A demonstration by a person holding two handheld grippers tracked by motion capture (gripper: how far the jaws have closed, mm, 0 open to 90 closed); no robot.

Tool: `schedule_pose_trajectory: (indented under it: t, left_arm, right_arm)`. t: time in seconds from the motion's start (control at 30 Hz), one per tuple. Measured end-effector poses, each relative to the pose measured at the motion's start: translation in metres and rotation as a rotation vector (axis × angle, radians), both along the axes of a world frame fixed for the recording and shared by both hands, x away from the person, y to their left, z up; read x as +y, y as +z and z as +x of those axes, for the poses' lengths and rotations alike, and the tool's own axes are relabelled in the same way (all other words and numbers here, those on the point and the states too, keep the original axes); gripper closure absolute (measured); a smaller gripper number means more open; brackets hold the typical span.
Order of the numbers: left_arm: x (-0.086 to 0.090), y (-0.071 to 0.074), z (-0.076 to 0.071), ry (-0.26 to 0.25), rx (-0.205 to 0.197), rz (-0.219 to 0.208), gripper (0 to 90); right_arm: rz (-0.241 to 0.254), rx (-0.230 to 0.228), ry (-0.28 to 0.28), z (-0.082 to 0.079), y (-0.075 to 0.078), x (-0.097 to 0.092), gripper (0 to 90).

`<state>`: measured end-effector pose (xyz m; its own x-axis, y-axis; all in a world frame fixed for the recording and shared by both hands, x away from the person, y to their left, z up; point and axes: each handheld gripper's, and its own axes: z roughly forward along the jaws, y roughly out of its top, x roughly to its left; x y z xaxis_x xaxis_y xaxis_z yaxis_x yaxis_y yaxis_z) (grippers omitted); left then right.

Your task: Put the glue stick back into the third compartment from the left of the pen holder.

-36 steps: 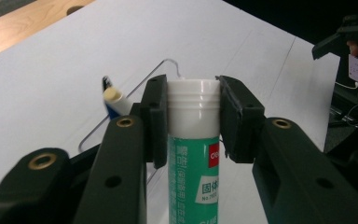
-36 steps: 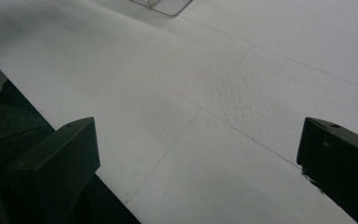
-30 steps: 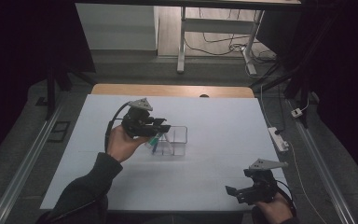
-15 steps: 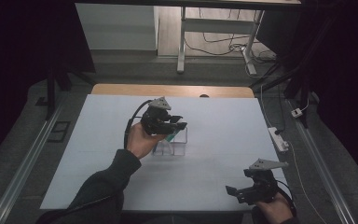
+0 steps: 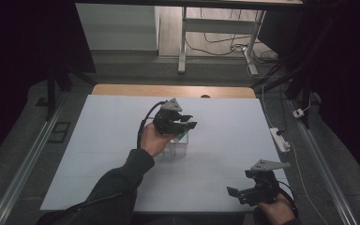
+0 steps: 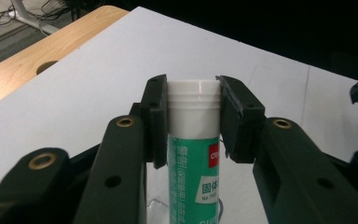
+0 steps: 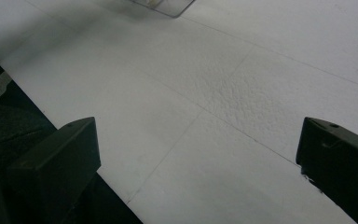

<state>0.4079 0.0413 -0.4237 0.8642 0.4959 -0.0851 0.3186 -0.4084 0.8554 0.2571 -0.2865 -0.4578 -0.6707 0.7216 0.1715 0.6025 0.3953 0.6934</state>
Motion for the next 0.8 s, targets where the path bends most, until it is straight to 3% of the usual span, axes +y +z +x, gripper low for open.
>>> schedule_pose_trajectory:
  t: [0.3, 0.6, 0.8]
  left_arm:
    - [-0.011, -0.008, 0.004, -0.014, -0.033, 0.002, 64.4]
    - [-0.012, -0.016, 0.004, 0.010, -0.034, 0.051, 63.5]
    - [-0.009, -0.013, 0.001, 0.040, -0.026, 0.055, 50.1]
  right_arm:
    - [0.000, 0.001, 0.005, 0.000, 0.000, 0.000, 0.0]
    - [0.001, 0.002, 0.006, 0.000, 0.000, 0.000, 0.0]
    - [0.000, 0.002, 0.007, 0.000, 0.000, 0.000, 0.0]
